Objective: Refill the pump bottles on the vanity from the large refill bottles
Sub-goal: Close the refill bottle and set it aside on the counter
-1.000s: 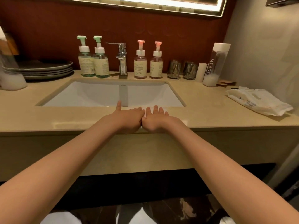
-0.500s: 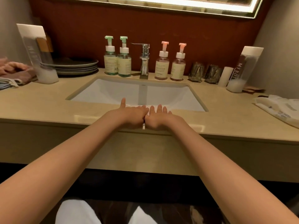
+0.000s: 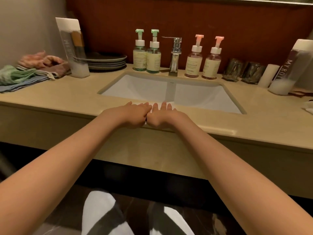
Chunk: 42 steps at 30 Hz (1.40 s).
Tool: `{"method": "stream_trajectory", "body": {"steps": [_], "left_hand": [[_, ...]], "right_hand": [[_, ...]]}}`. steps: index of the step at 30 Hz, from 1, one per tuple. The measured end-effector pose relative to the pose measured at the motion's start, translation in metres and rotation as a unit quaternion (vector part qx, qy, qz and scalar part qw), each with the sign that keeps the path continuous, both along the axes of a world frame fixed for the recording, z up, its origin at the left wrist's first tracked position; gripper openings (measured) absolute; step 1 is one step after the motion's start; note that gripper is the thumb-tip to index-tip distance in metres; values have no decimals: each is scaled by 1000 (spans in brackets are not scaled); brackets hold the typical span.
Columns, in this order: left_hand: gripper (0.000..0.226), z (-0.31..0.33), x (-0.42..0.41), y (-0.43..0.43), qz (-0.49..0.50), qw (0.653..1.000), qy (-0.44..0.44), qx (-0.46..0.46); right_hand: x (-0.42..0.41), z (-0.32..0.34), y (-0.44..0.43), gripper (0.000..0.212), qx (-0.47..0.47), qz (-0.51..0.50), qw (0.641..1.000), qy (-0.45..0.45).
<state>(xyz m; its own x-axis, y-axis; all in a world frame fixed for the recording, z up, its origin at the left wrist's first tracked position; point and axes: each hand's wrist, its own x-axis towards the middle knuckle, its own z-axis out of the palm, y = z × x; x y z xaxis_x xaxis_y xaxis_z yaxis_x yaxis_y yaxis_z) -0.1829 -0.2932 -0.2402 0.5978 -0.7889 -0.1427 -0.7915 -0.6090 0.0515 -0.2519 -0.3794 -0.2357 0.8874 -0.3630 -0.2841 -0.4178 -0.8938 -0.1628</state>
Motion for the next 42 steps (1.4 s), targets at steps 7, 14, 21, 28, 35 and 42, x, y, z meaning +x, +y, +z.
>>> {"method": "stream_trajectory", "body": {"steps": [7, 14, 21, 28, 35, 42], "left_hand": [[58, -6, 32, 35, 72, 997, 3, -12], [61, -3, 52, 61, 132, 991, -1, -10], [61, -1, 57, 68, 157, 988, -4, 6], [58, 2, 63, 92, 191, 981, -5, 29], [59, 3, 72, 127, 238, 970, -14, 39], [59, 1, 96, 162, 272, 961, -20, 44]], "right_hand": [[41, -3, 25, 63, -4, 62, 998, -4], [77, -3, 47, 62, -10, 101, 995, -4], [92, -3, 54, 62, -10, 117, 993, -4], [100, -1, 77, 62, -8, 157, 988, -9], [122, 1, 110, 62, -8, 204, 979, -5], [160, -4, 140, 61, 0, 253, 967, -11]]}}
